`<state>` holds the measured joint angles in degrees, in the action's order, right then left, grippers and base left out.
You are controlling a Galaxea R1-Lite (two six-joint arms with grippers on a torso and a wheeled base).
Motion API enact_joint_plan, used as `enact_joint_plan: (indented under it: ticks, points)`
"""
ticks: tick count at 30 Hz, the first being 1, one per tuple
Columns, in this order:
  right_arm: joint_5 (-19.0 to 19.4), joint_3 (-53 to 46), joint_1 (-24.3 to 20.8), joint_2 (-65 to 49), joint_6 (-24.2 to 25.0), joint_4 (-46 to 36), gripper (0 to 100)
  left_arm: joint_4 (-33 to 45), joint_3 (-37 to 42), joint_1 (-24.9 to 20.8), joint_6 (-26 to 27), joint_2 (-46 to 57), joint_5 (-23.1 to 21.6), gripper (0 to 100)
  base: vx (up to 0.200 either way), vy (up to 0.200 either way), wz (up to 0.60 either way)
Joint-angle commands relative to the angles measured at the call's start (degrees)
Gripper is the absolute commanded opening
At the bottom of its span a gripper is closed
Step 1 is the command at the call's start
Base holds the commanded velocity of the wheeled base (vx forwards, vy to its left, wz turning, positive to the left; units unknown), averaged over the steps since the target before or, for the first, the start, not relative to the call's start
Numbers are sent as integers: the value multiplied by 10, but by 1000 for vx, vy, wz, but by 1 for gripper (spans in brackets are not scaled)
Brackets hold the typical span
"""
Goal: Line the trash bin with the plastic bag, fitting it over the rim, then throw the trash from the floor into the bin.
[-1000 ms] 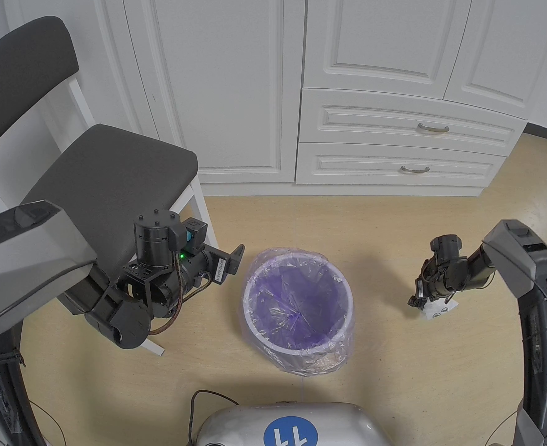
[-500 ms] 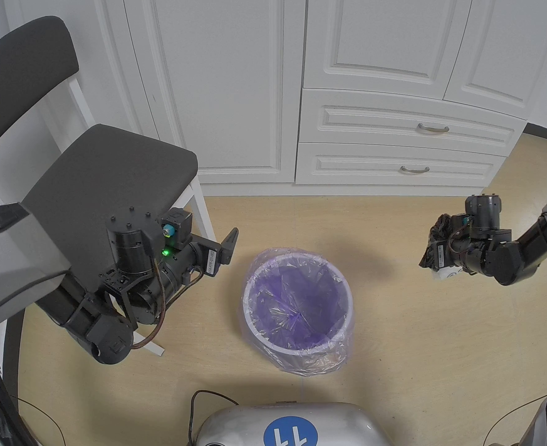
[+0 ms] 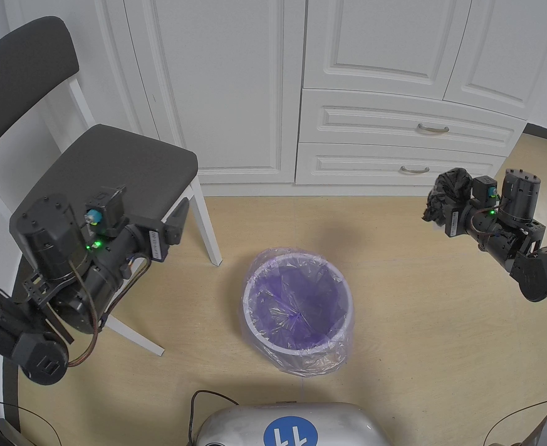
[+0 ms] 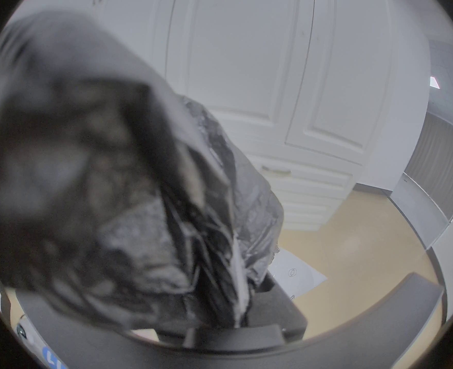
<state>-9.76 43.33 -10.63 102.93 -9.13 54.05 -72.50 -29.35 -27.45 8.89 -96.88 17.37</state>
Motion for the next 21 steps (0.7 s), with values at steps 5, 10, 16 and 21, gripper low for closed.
enact_joint_plan:
  ticks: [5, 10, 16, 21]
  points:
    - [22, 36, -148, 41, 141, 12, 0, -5, 75, 6, -31, 85, 13, 100, 0, 0, 0]
    - [85, 53, -207, 61, 246, -25, 0, -26, 74, 6, -2, 90, 39, 100, 0, 0, 0]
    - [150, 178, -221, 102, 413, -221, 0, -46, 76, 23, 38, 173, 57, 100, 0, 0, 0]
    - [151, 295, -220, 191, 513, -313, 0, -27, 79, 39, 74, 232, 55, 100, 0, 0, 0]
